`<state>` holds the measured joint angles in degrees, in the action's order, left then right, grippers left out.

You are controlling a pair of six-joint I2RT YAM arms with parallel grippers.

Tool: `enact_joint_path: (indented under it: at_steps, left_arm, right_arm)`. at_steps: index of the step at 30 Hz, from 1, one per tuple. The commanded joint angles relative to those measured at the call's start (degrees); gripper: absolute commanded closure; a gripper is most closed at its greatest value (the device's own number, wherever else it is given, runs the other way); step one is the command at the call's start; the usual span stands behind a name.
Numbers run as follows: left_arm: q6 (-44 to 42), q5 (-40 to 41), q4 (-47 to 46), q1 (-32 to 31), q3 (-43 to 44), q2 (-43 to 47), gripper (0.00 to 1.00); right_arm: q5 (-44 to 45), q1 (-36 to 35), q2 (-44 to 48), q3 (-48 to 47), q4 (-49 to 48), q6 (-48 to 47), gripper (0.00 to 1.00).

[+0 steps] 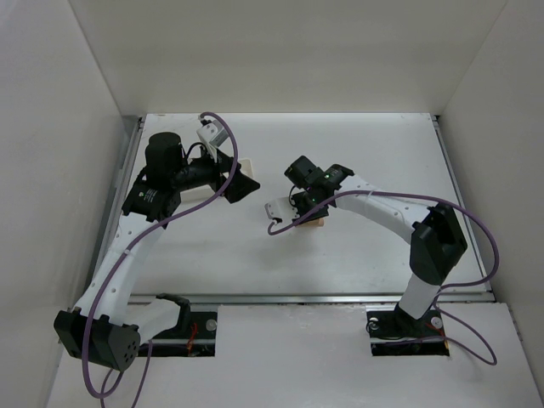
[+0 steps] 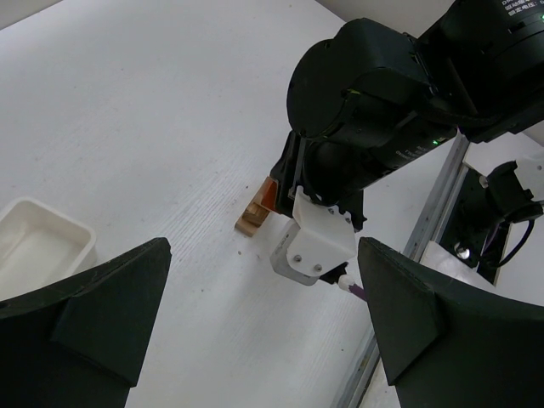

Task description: Build the wood block tower

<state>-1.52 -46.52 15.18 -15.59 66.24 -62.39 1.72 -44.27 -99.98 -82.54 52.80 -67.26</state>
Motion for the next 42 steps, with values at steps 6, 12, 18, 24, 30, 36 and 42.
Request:
enact_joint_path:
  at_steps: [6, 12, 18, 24, 30, 36, 42]
  left_arm:
    - [0.1, -1.7, -3.0, 0.4, 0.1, 1.6, 0.09]
    - [0.6, -1.7, -3.0, 0.4, 0.1, 1.6, 0.09]
    - [0.6, -1.7, -3.0, 0.4, 0.1, 1.6, 0.09]
    - [0.6, -2.3, -3.0, 0.4, 0.1, 1.6, 0.09]
    - [0.6, -2.3, -3.0, 0.4, 0.1, 1.6, 0.09]
    - [0.6, -2.3, -3.0, 0.4, 0.1, 2.1, 0.09]
    - [0.6, -2.3, -3.0, 0.4, 0.1, 2.1, 0.09]
  right_arm:
    - [0.6, 0.2, 1.1, -0.1, -1.6, -0.4, 1.0]
    - [0.6, 0.2, 1.1, -0.1, -1.6, -0.4, 1.0]
    - [0.6, 0.2, 1.1, 0.5, -1.6, -0.4, 1.0]
    - [1.2, 0.2, 1.1, 0.5, -1.6, -0.4, 1.0]
    - [1.2, 0.2, 1.1, 0.5, -2.2, -0.4, 1.0]
    - [2.3, 0.2, 1.1, 0.5, -2.7, -0.4, 1.0]
    - [2.3, 0.2, 1.1, 0.5, -2.7, -0.4, 1.0]
